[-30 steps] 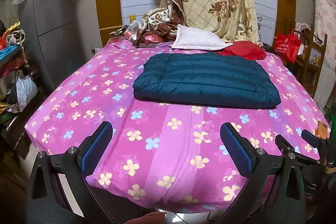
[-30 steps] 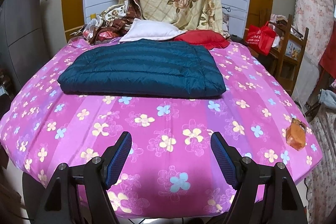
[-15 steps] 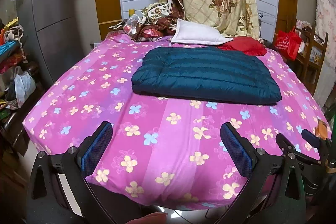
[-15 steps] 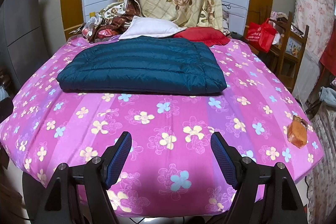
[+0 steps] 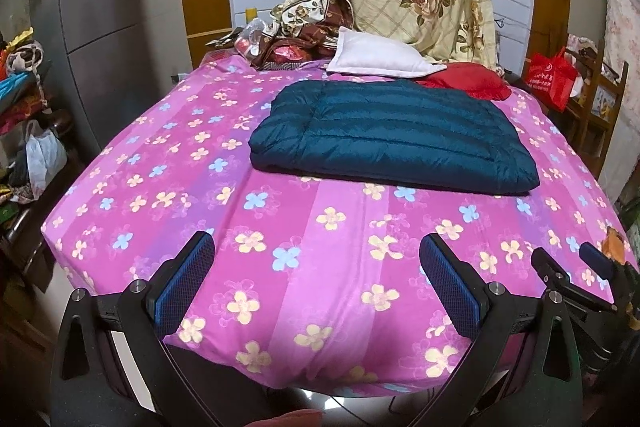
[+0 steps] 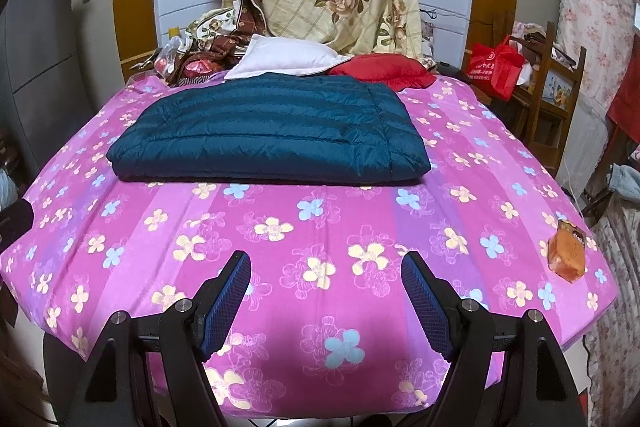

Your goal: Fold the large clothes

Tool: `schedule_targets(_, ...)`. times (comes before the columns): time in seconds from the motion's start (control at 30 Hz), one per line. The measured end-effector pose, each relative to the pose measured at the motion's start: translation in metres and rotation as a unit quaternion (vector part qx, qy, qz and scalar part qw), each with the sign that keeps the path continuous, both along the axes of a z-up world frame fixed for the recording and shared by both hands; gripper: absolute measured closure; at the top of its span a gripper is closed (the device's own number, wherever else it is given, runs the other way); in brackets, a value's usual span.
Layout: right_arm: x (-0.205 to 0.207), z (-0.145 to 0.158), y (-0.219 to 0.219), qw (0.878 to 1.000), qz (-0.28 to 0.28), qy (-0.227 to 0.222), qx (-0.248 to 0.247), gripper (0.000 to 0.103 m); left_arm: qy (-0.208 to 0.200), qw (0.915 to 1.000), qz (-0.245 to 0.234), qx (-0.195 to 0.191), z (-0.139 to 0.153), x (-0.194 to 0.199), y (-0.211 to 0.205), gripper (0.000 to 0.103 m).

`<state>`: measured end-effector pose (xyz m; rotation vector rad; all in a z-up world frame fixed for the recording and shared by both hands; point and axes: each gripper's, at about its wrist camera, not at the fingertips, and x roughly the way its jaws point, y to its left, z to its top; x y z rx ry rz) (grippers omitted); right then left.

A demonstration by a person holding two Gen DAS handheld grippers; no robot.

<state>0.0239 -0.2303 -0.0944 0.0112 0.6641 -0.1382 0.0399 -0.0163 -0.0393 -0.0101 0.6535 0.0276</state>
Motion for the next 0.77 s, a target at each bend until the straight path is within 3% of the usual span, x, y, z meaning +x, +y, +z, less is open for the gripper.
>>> schedule_targets(0.77,0.0017,0.0040,-0.0019,1.000,-0.010,-0.008,0.004,0.028,0.015,0.9998,-0.014,0.000,-0.0096,0.0064,-0.0053,0.001)
